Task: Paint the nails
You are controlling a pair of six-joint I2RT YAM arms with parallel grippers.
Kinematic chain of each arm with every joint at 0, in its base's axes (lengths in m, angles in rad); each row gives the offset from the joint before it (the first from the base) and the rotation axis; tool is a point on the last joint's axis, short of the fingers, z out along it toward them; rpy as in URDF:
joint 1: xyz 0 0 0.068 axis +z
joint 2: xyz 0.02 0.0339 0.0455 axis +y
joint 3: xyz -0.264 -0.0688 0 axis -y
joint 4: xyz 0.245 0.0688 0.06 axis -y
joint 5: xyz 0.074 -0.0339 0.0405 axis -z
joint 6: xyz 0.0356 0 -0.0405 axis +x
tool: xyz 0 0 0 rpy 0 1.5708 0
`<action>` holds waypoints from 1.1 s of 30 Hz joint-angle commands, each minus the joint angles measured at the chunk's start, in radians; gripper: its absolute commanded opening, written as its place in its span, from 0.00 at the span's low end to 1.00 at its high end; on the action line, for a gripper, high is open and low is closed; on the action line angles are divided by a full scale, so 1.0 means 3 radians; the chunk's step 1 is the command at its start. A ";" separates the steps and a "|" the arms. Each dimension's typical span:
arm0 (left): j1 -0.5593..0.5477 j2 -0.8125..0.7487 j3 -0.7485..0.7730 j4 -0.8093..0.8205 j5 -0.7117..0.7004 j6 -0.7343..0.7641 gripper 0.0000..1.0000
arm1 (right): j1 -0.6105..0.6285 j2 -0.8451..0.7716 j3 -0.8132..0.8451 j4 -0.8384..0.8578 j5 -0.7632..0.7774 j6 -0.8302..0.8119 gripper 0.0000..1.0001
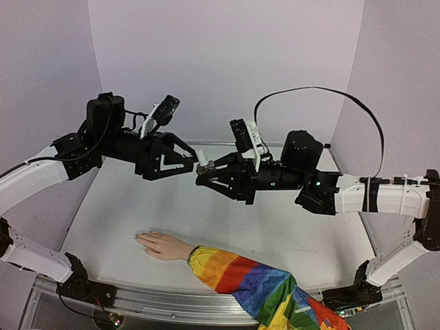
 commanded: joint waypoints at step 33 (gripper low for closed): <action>0.0053 -0.0137 0.0247 -0.0723 -0.1458 -0.0497 0.10 | 0.0687 0.0664 0.0904 -0.0475 0.2947 -0.0773 0.00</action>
